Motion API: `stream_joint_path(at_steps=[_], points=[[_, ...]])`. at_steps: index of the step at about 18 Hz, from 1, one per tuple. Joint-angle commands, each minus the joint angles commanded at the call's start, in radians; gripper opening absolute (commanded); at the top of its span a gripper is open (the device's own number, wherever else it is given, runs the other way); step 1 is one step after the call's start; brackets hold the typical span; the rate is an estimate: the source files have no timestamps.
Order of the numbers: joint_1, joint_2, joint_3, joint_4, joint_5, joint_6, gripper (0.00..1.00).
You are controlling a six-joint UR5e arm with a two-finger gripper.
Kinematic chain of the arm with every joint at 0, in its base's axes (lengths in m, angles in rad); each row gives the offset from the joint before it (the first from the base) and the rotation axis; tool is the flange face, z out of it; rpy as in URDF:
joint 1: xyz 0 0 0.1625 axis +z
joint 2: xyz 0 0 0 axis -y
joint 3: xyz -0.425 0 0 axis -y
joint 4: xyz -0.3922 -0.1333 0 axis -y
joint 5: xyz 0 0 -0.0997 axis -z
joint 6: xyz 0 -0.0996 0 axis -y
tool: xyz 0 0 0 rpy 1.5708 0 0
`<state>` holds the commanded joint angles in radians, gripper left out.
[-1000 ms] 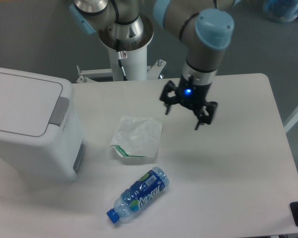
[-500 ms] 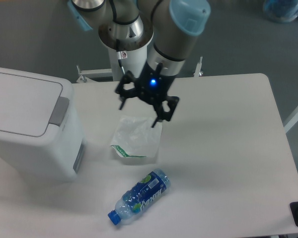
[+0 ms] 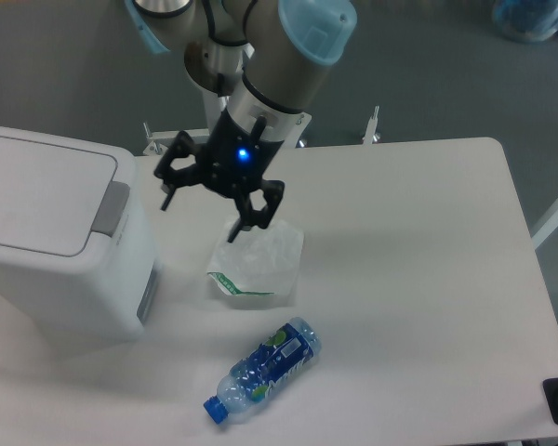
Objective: Open the trash can
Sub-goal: 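Move the gripper across the table toward the white trash can lid, then press the gripper against the trash can lid edge to flip it open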
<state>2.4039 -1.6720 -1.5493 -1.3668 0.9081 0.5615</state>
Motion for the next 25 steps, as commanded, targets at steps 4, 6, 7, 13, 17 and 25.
stream_joint_path(at_steps=[4, 6, 7, 13, 17, 25], points=[[-0.046, 0.0, -0.017, 0.002, 0.005, -0.005, 1.0], [-0.058, 0.0, -0.018, 0.0, 0.005, -0.005, 1.0], [-0.06, 0.0, -0.018, 0.0, 0.006, -0.005, 1.0], [-0.06, -0.006, -0.023, 0.008, 0.008, 0.002, 1.0], [-0.06, -0.011, -0.026, 0.031, 0.011, -0.002, 1.0], [-0.06, -0.015, -0.055, 0.037, 0.035, 0.002, 1.0]])
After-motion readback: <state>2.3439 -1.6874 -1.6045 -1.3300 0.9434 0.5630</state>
